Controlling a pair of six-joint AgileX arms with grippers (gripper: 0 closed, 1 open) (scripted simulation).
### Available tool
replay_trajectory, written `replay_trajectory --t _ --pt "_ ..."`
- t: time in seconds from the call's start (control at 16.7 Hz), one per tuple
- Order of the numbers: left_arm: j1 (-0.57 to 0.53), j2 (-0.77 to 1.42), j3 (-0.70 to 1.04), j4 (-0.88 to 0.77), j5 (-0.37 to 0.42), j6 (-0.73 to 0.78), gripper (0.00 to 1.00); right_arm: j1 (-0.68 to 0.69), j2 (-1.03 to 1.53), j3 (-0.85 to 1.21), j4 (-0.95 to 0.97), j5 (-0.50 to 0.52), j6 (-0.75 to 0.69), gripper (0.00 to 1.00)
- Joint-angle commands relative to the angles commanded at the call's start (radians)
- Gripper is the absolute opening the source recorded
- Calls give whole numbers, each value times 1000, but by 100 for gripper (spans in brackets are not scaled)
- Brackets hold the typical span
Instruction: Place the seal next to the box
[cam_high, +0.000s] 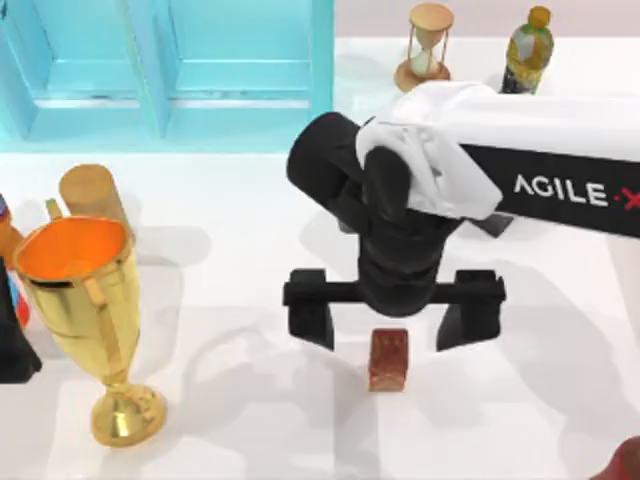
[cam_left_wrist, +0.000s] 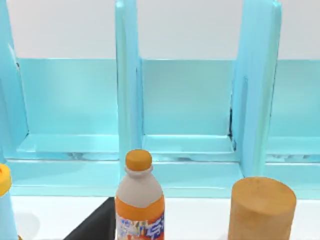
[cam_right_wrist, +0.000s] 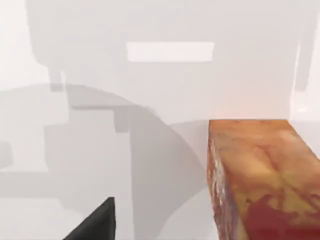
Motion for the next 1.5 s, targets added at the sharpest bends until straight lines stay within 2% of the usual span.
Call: replay_trajectory --t 0.24,0.48,1.26,1.5 --pt "0 0 0 0 0 0 100 2 39 -101 135 0 2 100" --pt "0 0 0 0 0 0 100 2 41 -108 143 0 2 100" --pt "0 0 0 0 0 0 100 2 41 -108 143 0 2 2" --pt "0 0 0 0 0 0 100 2 41 -108 143 0 2 0"
